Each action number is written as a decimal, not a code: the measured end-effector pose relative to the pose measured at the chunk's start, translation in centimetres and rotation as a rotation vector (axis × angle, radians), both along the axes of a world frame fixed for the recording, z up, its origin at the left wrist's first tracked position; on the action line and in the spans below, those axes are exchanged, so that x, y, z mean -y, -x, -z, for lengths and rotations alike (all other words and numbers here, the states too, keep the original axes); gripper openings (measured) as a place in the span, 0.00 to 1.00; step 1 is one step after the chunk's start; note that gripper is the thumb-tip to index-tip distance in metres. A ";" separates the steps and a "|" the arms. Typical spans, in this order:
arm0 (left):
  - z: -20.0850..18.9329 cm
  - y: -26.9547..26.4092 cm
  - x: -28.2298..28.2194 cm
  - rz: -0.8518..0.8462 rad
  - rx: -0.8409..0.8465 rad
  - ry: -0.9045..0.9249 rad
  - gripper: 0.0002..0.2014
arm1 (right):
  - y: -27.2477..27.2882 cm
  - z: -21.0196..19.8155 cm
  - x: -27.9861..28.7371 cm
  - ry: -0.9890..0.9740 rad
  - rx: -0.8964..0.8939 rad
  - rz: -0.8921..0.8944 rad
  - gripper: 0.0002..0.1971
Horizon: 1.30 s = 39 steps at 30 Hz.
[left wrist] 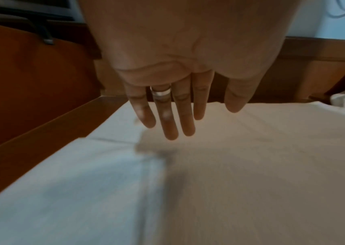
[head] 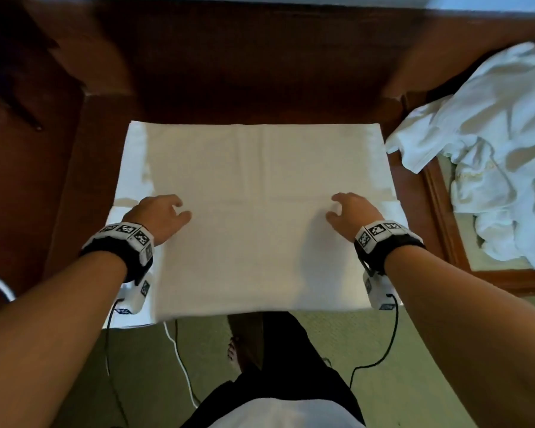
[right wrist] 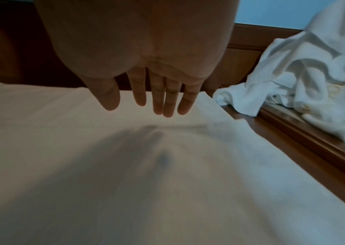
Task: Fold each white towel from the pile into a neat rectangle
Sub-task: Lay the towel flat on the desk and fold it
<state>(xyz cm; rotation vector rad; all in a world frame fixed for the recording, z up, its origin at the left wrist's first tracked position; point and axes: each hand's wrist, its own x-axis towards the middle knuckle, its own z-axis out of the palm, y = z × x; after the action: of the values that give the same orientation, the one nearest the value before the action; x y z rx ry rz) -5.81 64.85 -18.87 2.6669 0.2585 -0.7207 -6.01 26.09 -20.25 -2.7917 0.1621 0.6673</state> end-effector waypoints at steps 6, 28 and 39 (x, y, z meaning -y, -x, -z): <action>0.7 -8.4 2.7 0.095 0.112 -0.018 0.18 | -9.0 0.6 0.4 -0.015 0.023 -0.020 0.21; 3.5 -19.9 1.5 0.339 0.446 -0.310 0.12 | -20.2 4.4 4.8 0.156 0.394 -0.156 0.13; -4.2 -10.0 -1.6 0.428 0.689 -0.301 0.21 | -10.5 -3.9 4.1 0.129 0.596 -0.115 0.08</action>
<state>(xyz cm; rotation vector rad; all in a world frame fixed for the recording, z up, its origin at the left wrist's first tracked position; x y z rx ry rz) 4.18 66.46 -14.63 3.0959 -0.4275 0.1851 4.47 21.98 -16.39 -2.9973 -0.0776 -0.1776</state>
